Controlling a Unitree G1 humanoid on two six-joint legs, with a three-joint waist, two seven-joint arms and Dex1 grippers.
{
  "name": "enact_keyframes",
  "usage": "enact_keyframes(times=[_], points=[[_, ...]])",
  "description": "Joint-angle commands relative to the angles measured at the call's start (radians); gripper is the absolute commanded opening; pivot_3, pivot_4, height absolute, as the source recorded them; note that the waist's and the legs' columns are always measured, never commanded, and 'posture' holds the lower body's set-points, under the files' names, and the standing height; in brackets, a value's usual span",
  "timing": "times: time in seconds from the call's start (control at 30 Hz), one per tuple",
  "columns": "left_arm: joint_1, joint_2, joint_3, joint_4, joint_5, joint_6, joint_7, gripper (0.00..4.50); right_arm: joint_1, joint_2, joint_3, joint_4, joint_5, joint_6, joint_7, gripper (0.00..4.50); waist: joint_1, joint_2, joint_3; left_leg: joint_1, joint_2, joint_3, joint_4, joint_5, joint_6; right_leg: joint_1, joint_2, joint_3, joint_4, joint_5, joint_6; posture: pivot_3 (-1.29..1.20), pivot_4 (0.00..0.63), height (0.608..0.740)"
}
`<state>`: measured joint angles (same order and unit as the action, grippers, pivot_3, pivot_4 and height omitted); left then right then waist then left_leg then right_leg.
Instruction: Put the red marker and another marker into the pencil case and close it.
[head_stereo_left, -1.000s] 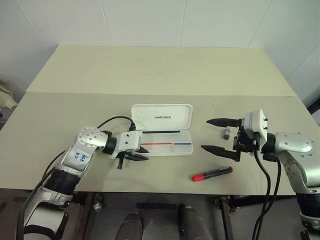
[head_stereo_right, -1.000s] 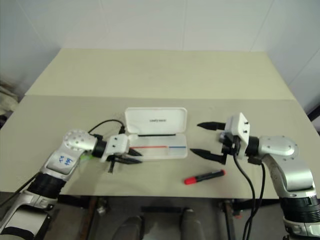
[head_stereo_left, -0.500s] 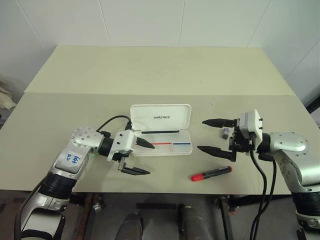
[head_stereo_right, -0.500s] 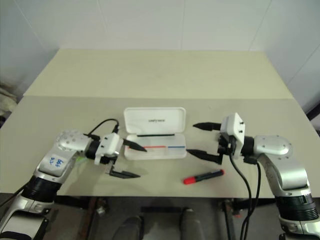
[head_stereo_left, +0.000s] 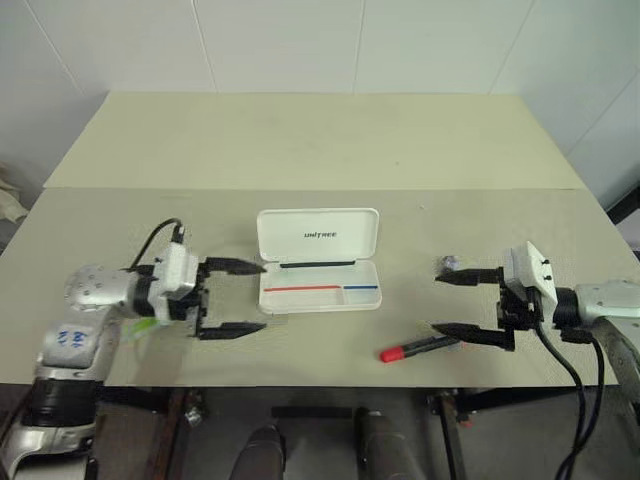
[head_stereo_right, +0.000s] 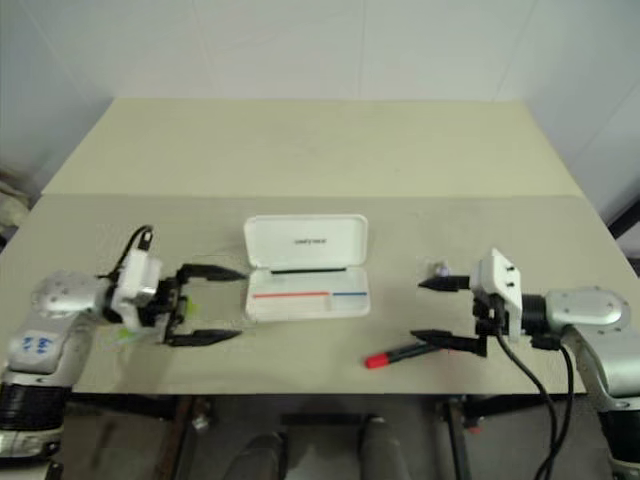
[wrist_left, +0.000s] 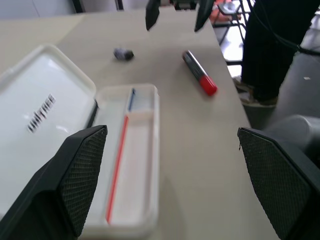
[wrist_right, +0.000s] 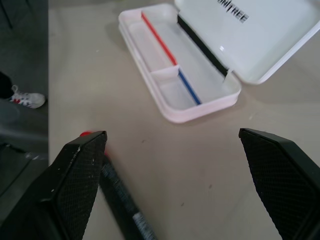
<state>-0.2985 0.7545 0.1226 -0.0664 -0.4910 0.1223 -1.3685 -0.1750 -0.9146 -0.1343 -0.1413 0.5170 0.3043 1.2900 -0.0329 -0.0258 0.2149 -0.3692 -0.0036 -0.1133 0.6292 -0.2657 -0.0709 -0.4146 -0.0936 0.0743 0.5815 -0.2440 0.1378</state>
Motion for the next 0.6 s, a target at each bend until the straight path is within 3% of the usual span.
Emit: enact_keyframes(times=[0.03,0.33,0.6], points=[[-0.028,0.026,0.034,0.043,-0.008,-0.051,-0.027,4.47,0.014,-0.031,-0.001,0.007,-0.019,-0.053,0.064,4.5,0.003,0.0,0.0,0.0,0.0,0.0,0.001,0.0,0.0,0.0,0.0,0.0,0.0,0.0,0.0,0.0,0.15,0.74],[-0.086,0.065,0.067,0.14,0.016,-0.11,-0.015,4.47,0.053,-0.014,0.108,0.119,-0.128,-0.224,0.17,4.5,0.001,0.0,0.0,0.0,0.0,0.0,-0.001,0.0,0.0,0.001,-0.001,-0.001,-0.001,0.0,0.001,0.0,0.15,0.74],[-0.073,0.089,0.082,0.126,0.013,-0.11,-0.007,4.47,-0.029,0.057,0.176,0.271,-0.167,-0.29,0.192,4.5,-0.001,0.0,0.0,0.0,0.0,0.0,0.0,0.0,0.0,0.0,0.0,0.0,0.001,0.0,0.001,0.0,0.15,0.74]])
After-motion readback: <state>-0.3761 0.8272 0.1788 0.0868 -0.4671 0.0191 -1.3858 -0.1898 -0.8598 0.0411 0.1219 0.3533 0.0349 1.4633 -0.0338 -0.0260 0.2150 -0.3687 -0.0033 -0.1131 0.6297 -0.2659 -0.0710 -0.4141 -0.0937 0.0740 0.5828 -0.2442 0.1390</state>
